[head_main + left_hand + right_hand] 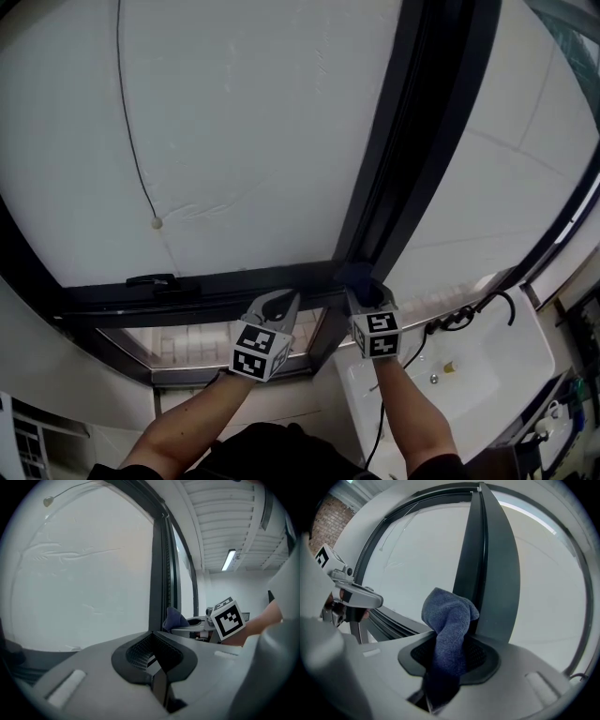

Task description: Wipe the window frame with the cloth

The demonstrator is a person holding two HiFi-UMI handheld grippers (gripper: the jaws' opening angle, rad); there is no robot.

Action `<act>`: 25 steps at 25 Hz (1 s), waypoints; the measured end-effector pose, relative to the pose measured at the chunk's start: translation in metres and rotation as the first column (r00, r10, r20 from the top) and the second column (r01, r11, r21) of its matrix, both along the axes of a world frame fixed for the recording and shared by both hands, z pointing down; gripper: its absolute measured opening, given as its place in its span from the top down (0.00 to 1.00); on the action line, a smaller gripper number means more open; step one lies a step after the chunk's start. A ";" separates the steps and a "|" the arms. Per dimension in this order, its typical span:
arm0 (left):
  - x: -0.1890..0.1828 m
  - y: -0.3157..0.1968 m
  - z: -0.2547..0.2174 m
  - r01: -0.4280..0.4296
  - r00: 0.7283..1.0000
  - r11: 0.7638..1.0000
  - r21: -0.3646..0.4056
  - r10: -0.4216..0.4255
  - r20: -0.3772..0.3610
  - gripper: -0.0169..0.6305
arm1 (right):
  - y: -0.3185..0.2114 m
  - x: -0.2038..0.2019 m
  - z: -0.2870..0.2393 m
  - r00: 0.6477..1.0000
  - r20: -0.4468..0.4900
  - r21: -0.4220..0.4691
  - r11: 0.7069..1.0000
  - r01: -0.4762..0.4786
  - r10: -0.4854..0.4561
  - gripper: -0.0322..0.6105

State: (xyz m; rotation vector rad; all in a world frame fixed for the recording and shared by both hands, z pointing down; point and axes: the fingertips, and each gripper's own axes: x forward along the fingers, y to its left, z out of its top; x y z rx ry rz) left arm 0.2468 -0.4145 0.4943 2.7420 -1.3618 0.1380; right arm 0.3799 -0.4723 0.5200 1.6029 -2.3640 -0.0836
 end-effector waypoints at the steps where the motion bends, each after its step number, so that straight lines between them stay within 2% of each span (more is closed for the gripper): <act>1: 0.001 0.001 0.006 0.001 1.000 1.000 -0.006 -0.001 0.010 0.98 | 0.000 0.000 0.006 1.000 -0.007 -0.012 1.000 -0.004 0.004 0.74; 5: 0.010 0.002 0.021 -0.002 1.000 0.999 -0.047 0.002 -0.001 0.98 | 0.002 0.001 0.031 0.999 -0.036 -0.058 0.998 -0.015 0.013 0.74; 8: 0.021 0.000 0.020 -0.010 1.000 0.999 -0.050 0.010 -0.010 0.98 | 0.003 0.002 0.047 1.000 -0.019 -0.095 0.995 -0.018 0.016 0.74; 16: 0.030 -0.001 0.044 0.015 1.000 0.996 -0.093 -0.013 0.018 0.98 | 0.002 0.001 0.055 0.999 0.028 -0.113 0.993 0.021 -0.018 0.74; 21: 0.036 -0.002 0.042 0.011 1.000 0.996 -0.090 -0.009 0.013 0.98 | 0.012 0.003 0.054 0.999 0.014 -0.123 0.991 0.045 -0.043 0.74; 25: 0.037 0.008 0.046 -0.001 1.000 0.996 -0.087 0.003 0.021 0.98 | 0.031 0.010 0.061 0.998 0.039 -0.140 0.989 0.046 -0.041 0.74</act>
